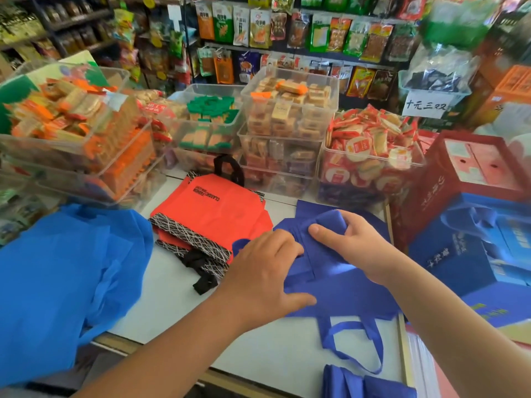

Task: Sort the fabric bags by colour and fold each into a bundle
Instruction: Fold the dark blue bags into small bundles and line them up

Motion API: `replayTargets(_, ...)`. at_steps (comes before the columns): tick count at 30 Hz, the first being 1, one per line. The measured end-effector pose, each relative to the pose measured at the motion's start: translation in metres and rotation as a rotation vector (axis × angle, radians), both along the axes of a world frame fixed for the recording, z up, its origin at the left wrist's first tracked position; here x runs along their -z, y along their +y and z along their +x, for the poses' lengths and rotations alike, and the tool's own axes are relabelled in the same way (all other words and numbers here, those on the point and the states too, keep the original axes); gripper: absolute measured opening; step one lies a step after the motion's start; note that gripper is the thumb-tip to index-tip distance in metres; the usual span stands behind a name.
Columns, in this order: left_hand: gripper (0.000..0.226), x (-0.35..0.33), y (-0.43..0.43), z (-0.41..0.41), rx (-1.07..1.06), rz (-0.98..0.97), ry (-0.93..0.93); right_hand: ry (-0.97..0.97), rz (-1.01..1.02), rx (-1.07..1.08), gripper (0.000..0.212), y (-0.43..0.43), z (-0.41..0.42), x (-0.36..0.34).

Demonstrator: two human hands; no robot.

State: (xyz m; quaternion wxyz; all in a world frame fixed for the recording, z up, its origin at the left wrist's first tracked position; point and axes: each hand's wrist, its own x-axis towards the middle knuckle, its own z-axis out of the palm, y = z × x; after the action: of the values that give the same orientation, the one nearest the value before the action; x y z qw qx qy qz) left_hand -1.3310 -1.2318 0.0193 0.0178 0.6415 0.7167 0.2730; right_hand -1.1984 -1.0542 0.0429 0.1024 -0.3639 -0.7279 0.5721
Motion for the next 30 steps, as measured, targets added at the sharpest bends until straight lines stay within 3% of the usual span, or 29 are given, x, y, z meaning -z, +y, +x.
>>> replayTargets(4,0.013,0.035,-0.005,-0.005,0.022,-0.045,-0.062,-0.063,-0.164,0.007,0.027,0.004,0.014,0.014)
replayTargets(7,0.023,0.035,-0.019,-0.012,0.088,-0.1,-0.126,-0.112,-0.224,0.001,0.039,0.012,0.029,0.021)
replayTargets(9,0.027,0.021,-0.028,-0.014,0.143,-0.122,-0.338,-0.188,-0.184,0.039,0.048,0.015,0.033,0.025)
replayTargets(11,0.021,0.005,-0.031,-0.015,0.182,-0.124,-0.598,-0.219,-0.198,0.084,0.039,0.015,0.036,0.028)
replayTargets(14,0.01,-0.004,-0.026,-0.017,0.154,-0.11,-0.775,-0.256,-0.337,0.071,0.042,0.01,0.035,0.039)
replayTargets(17,0.026,-0.008,-0.017,-0.008,-0.027,0.109,-0.889,-0.262,-0.413,0.045,0.053,0.001,0.032,0.045)
replayTargets(20,0.031,-0.003,-0.001,0.0,-0.327,0.251,-1.068,-0.189,-0.448,0.036,0.045,-0.002,0.028,0.046)
replayTargets(22,0.035,0.014,0.009,-0.005,-0.501,0.166,-1.201,-0.124,-0.428,0.011,0.047,-0.004,0.027,0.047)
replayTargets(25,0.036,0.043,0.011,-0.014,-0.666,-0.155,-1.317,0.012,-0.265,-0.044,0.04,-0.011,0.026,0.046)
replayTargets(28,0.029,0.055,0.008,-0.017,-0.633,-0.502,-1.428,0.124,-0.056,-0.163,0.023,-0.018,0.026,0.044)
replayTargets(30,0.025,0.059,0.007,-0.02,-0.582,-0.652,-1.373,0.16,0.038,-0.261,0.024,-0.022,0.024,0.041)
